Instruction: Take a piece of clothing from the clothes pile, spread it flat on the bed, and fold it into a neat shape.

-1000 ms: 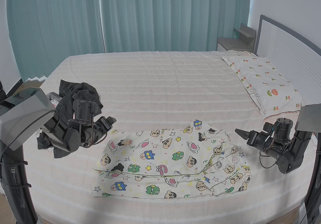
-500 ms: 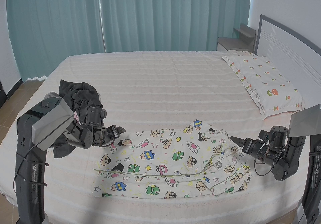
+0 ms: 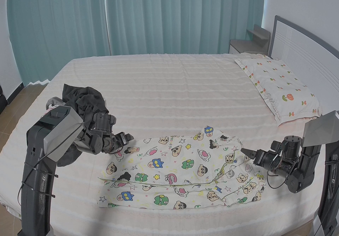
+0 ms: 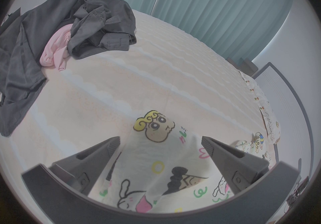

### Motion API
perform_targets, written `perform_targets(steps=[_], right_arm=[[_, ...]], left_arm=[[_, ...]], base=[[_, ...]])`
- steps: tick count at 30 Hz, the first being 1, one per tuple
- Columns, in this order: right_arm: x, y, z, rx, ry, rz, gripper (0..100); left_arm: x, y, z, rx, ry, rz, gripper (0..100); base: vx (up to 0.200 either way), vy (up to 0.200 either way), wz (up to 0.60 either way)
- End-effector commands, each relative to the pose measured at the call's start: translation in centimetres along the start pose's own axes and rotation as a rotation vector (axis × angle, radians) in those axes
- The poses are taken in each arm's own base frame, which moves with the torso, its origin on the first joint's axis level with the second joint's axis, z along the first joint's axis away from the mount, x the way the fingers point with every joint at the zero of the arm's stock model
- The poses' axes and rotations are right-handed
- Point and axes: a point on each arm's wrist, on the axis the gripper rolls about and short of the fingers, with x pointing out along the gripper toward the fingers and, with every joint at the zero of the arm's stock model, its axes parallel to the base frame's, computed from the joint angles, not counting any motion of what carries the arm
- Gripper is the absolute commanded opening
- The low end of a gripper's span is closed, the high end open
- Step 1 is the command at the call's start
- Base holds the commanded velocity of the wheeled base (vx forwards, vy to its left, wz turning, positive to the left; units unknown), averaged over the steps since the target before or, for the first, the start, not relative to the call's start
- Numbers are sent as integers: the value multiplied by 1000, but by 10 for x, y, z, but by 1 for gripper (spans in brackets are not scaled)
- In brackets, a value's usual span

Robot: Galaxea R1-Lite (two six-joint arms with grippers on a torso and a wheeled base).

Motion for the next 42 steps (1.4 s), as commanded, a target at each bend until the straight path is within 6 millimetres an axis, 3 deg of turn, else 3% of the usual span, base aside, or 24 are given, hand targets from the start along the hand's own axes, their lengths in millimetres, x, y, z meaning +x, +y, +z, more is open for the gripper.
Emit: perform_targets(steps=[1, 17, 27, 33, 36, 42], right_arm=[[0, 0, 1, -4, -11, 6, 100], [0, 0, -1, -15, -6, 3, 100], [7, 1, 10, -32, -63, 4, 100], [28, 0, 25, -32, -80, -15, 100], [56, -4, 53, -20, -98, -73, 100], [101, -11, 73, -1, -59, -104, 100]], left_arm=[[12, 2, -1, 0, -8, 28, 0], [3, -2, 16, -54, -129, 111, 0], [-3, -6, 30, -147, -309, 127, 0], [-2, -3, 24, -145, -295, 144, 0], [-4, -2, 21, -138, -288, 151, 0], [-14, -4, 24, -141, -307, 171, 0]], base=[[0, 0, 0], [0, 0, 0], [0, 0, 0], [0, 0, 0], [0, 0, 0], [0, 0, 0]])
